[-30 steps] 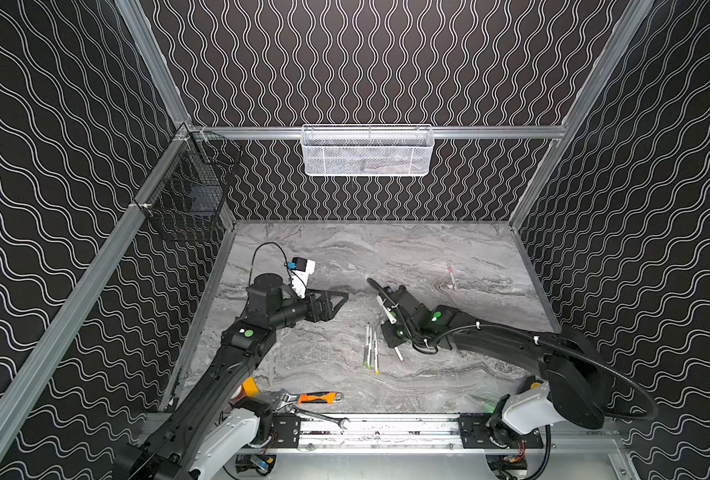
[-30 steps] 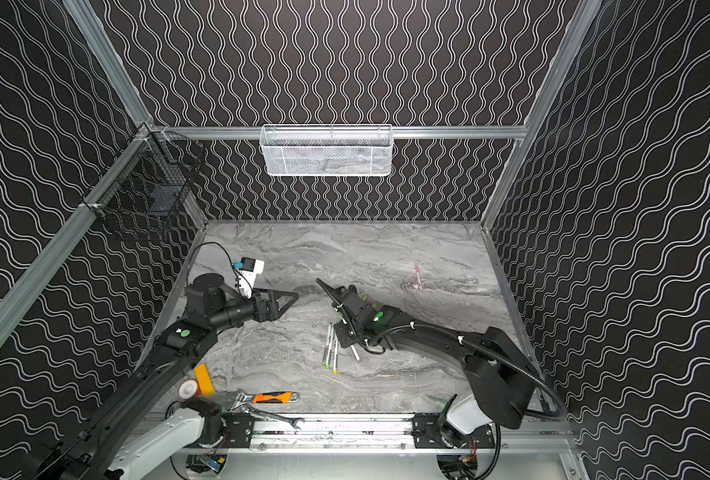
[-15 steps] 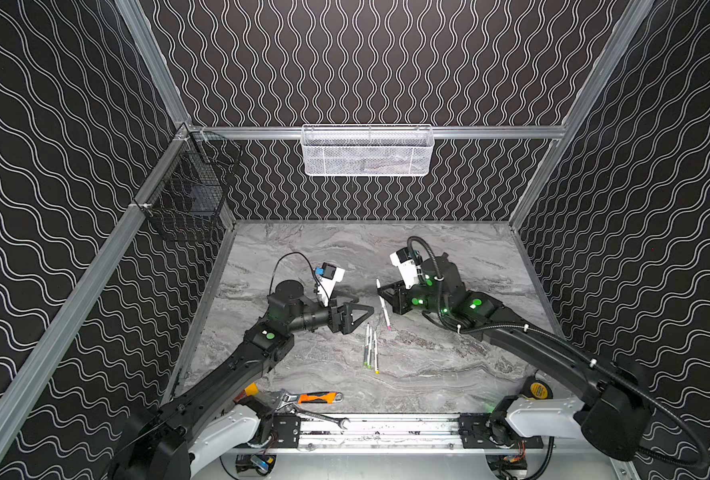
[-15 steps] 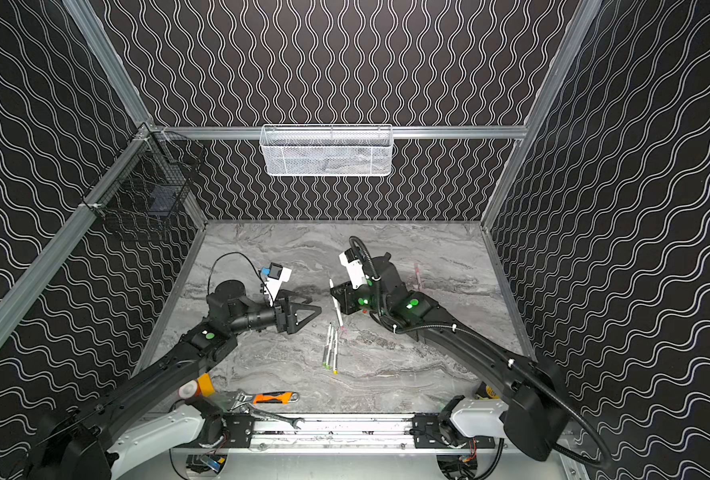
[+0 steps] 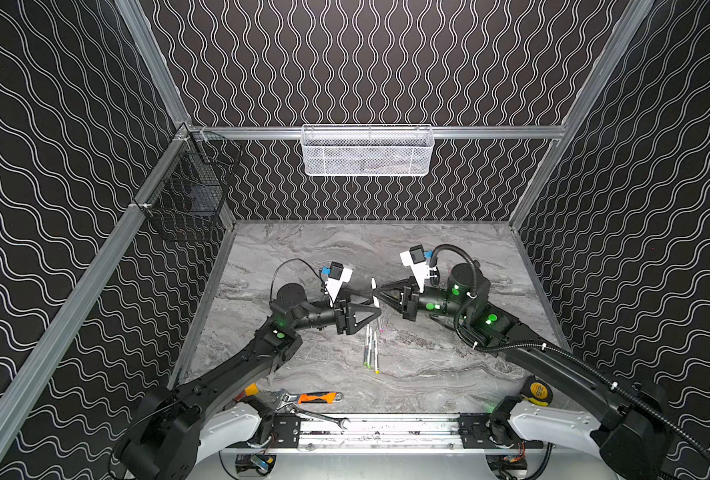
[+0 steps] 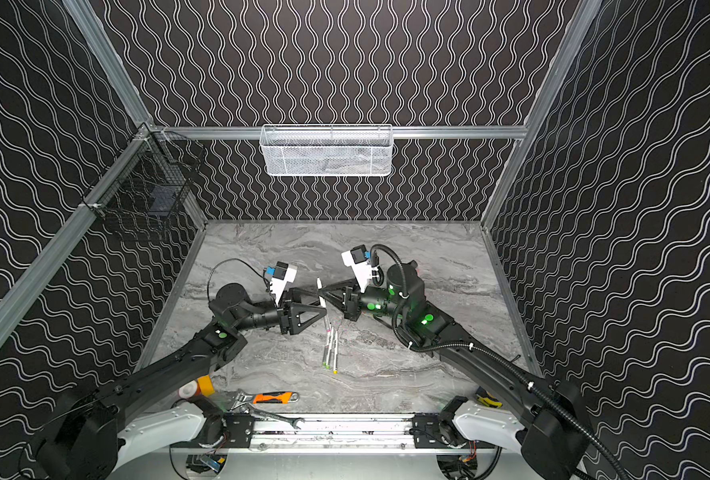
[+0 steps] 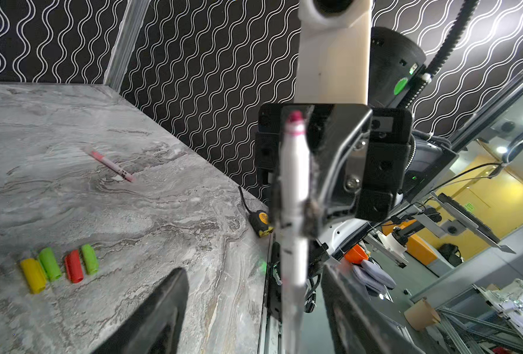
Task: Insert the pens into the pen caps
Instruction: 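Pass the white marker upright from the right gripper into the left gripper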
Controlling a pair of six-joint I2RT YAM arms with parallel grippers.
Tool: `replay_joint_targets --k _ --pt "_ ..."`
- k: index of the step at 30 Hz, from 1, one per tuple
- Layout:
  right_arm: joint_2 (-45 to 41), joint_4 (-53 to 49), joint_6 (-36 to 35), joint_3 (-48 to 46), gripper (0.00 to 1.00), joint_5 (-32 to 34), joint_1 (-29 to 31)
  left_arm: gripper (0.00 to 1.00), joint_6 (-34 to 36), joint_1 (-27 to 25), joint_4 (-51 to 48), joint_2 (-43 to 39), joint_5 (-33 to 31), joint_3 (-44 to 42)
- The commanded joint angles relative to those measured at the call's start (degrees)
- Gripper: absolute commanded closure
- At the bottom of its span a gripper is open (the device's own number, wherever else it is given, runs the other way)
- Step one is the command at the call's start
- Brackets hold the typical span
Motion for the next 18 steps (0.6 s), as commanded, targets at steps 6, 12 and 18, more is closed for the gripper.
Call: replay_joint_targets --k 6,12,18 --pt "-1.35 9.09 2.42 -1.05 0.9 -3.03 -0.03 0.59 -2.4 -0.7 9.52 1.39 3.35 -0.12" --pt "-1.69 9.01 1.95 -1.76 0.89 -3.2 -0.03 0.76 -6.74 -0.74 14.06 1.95 3.03 -1.53" --pt "-1.62 8.54 1.95 -2.03 0.87 -3.82 -0.03 0.99 -11.59 -0.77 16.21 0.77 1.35 -3.37"
